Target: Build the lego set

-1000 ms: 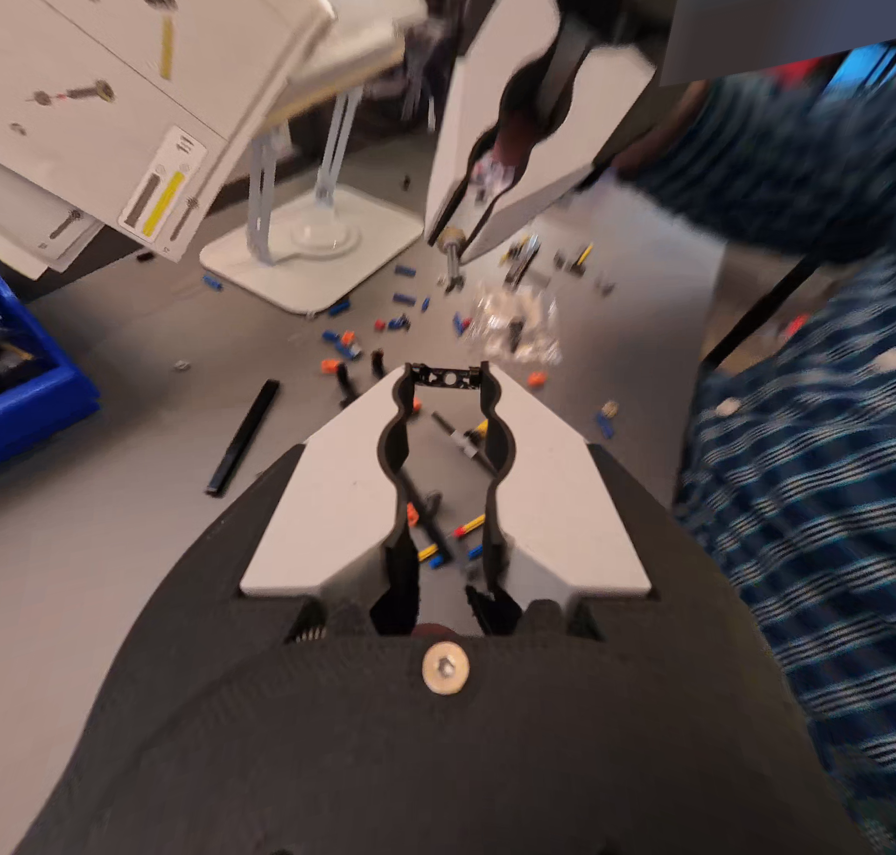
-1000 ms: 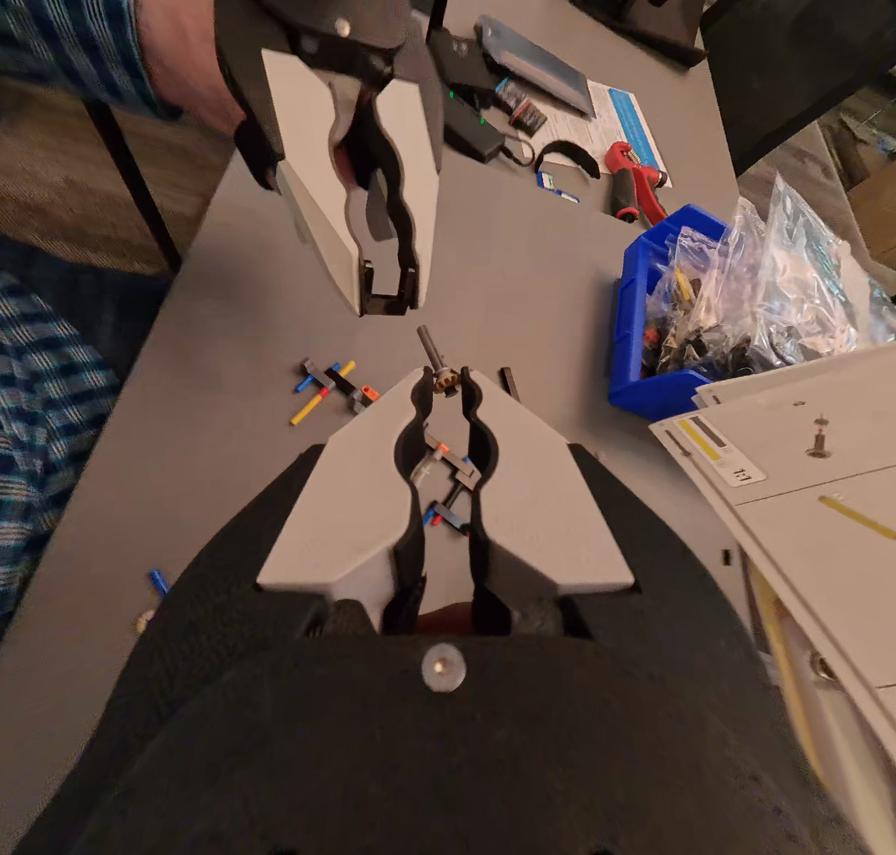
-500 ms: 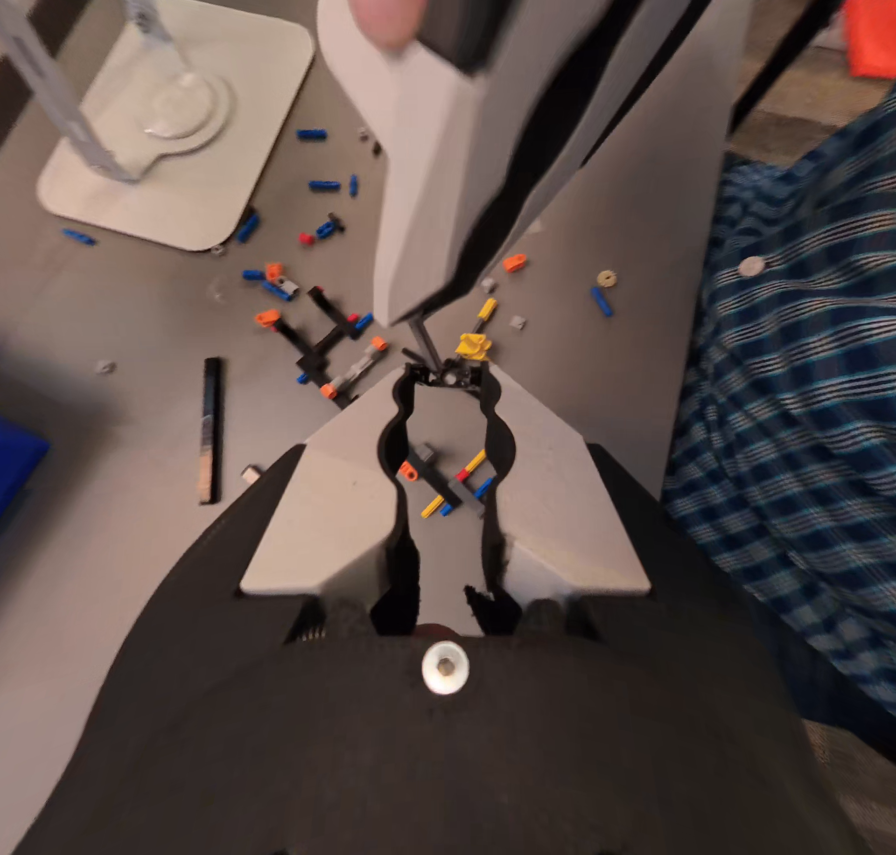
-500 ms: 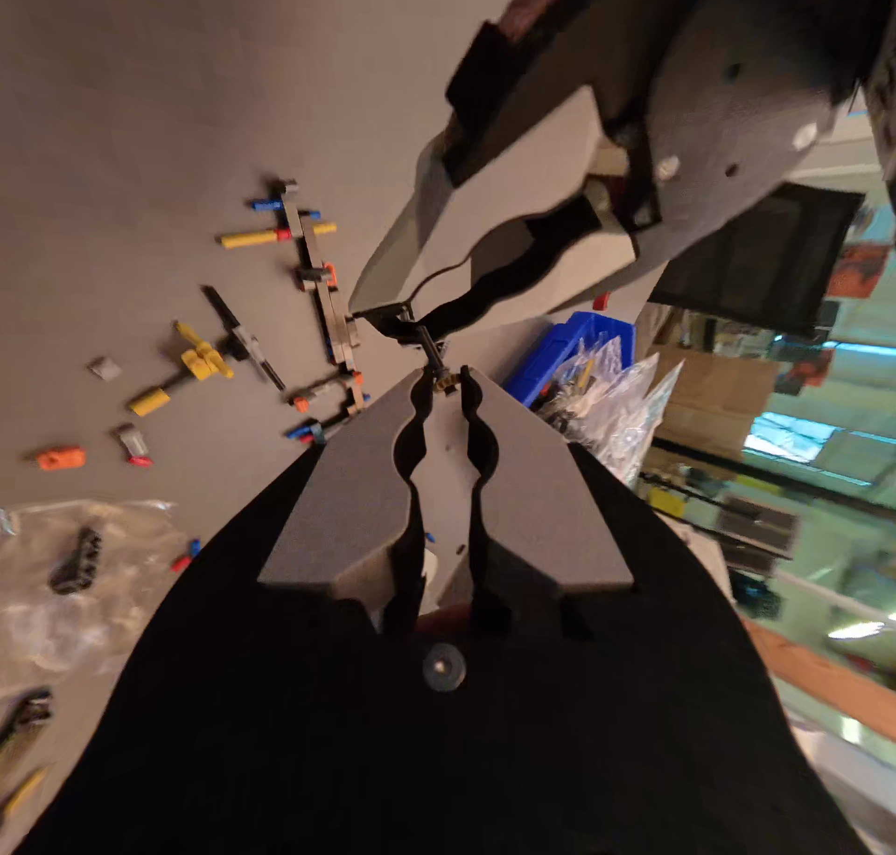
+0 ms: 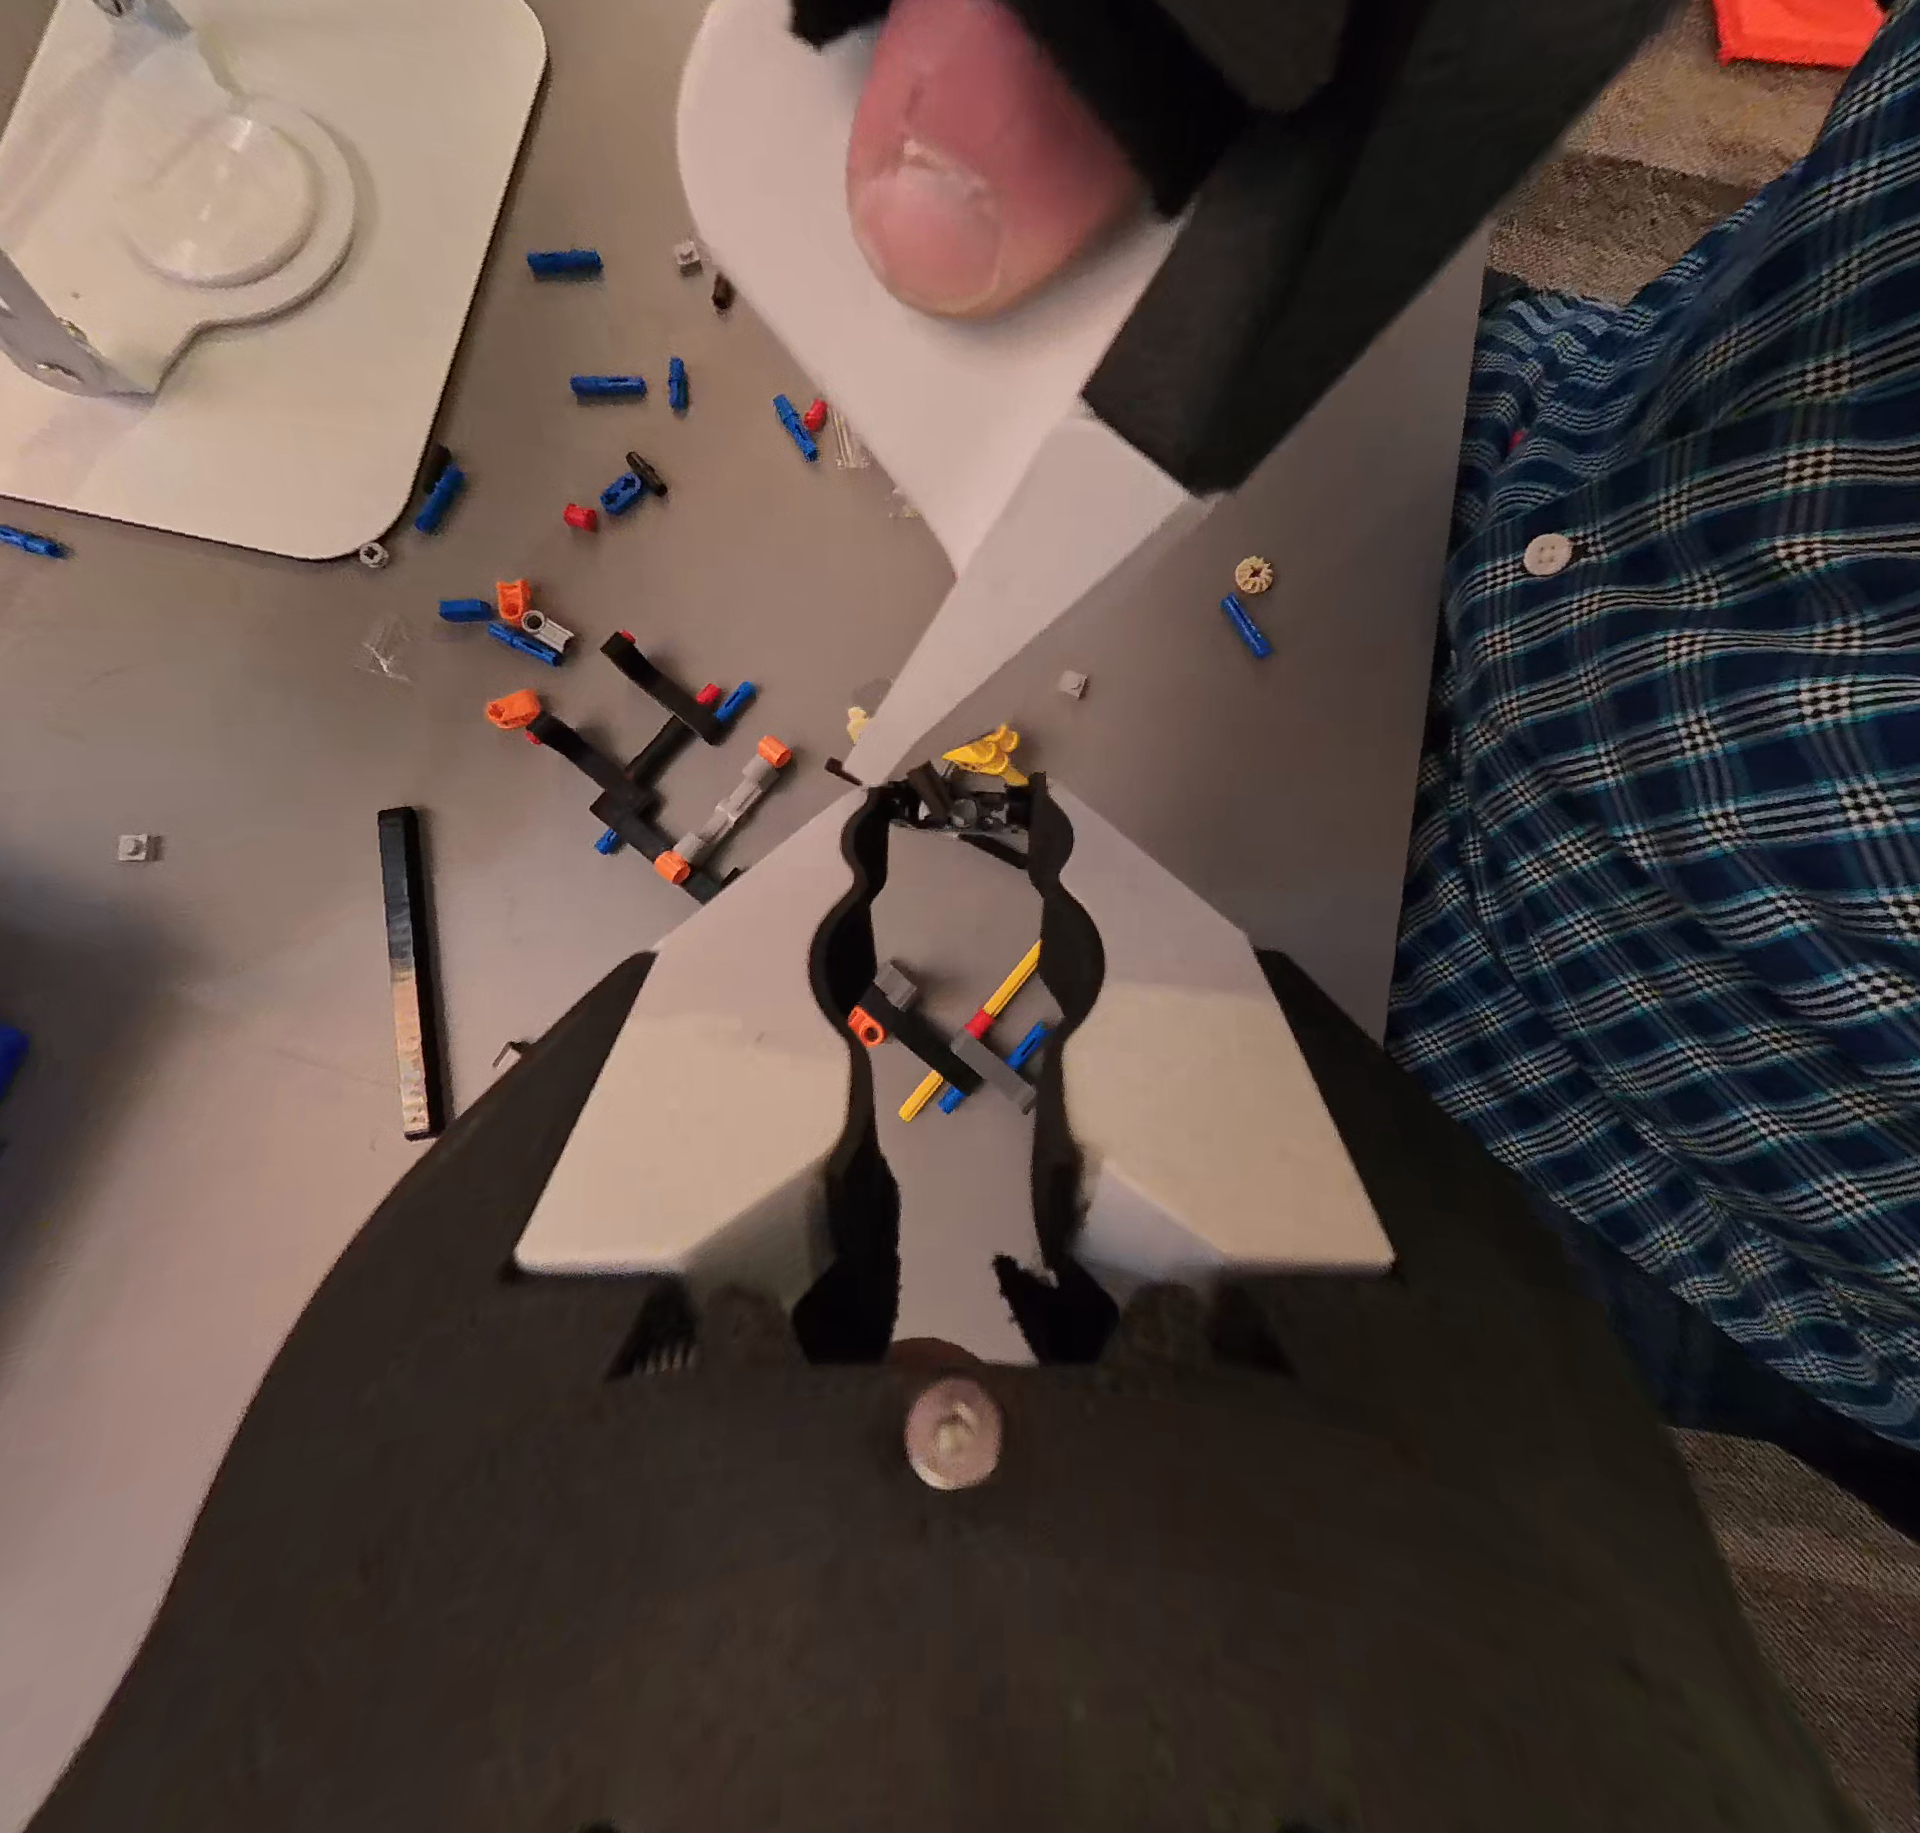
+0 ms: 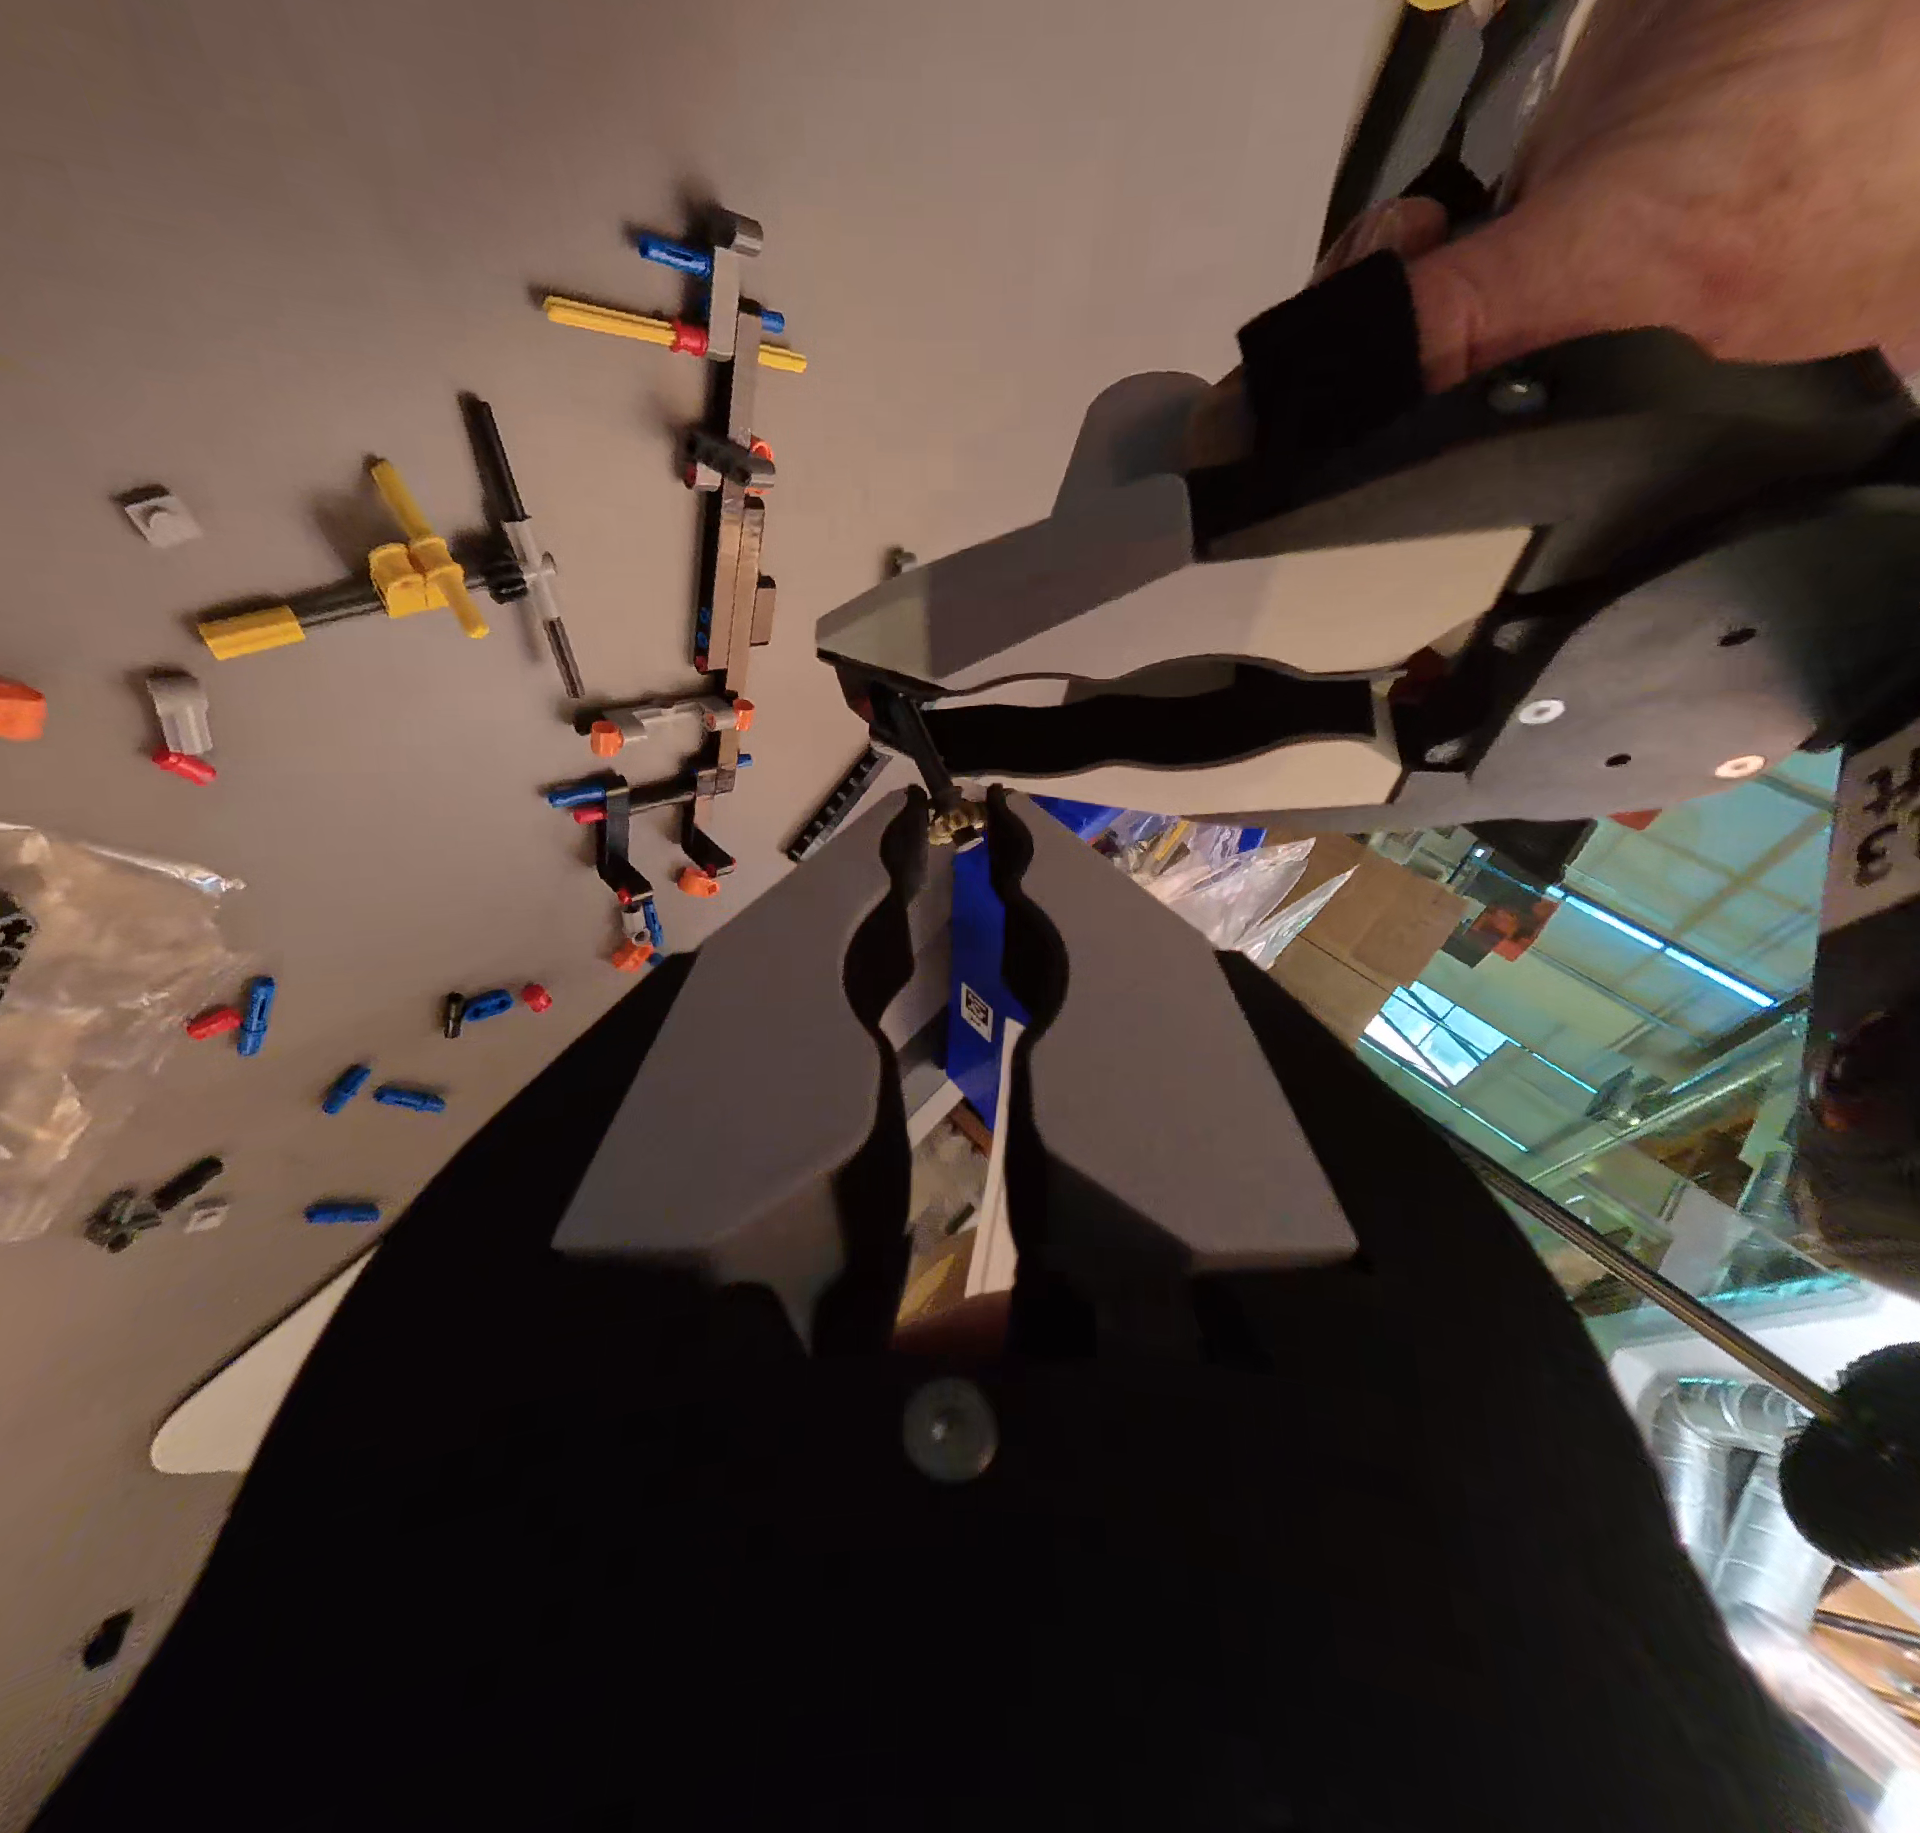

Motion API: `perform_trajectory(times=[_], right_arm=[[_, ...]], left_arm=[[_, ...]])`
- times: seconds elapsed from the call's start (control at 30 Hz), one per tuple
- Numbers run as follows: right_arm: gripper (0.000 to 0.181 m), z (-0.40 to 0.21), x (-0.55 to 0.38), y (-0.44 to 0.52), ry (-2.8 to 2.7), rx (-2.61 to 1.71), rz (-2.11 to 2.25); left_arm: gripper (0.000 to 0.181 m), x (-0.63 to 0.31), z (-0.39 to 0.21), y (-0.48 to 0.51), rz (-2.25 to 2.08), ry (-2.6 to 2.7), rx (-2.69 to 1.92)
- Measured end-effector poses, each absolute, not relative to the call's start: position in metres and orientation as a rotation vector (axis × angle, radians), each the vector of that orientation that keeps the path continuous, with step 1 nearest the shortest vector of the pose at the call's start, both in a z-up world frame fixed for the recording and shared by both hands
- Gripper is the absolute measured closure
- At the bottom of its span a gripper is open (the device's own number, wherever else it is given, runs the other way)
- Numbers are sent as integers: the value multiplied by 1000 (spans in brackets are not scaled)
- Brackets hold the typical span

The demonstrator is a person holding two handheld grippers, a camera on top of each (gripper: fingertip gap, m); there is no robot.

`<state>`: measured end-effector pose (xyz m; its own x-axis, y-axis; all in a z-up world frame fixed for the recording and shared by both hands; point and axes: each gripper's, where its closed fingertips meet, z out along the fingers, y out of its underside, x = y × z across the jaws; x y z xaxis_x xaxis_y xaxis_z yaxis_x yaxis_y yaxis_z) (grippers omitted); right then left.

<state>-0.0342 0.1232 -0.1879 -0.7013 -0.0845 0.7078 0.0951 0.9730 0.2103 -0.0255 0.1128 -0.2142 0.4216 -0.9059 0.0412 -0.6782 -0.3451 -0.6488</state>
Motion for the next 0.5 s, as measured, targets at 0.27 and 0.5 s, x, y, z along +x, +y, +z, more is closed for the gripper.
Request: perform_trajectory(times=[0.27,0.5], right_arm=[[172,-195,-30,119,-2346,105,-360],[172,-199,-29,112,-2361,105,-328]], left_arm=[[157,-22,-218,114,-538,1366,-2152],[158,-22,-223,117,-494,1385,-2155]])
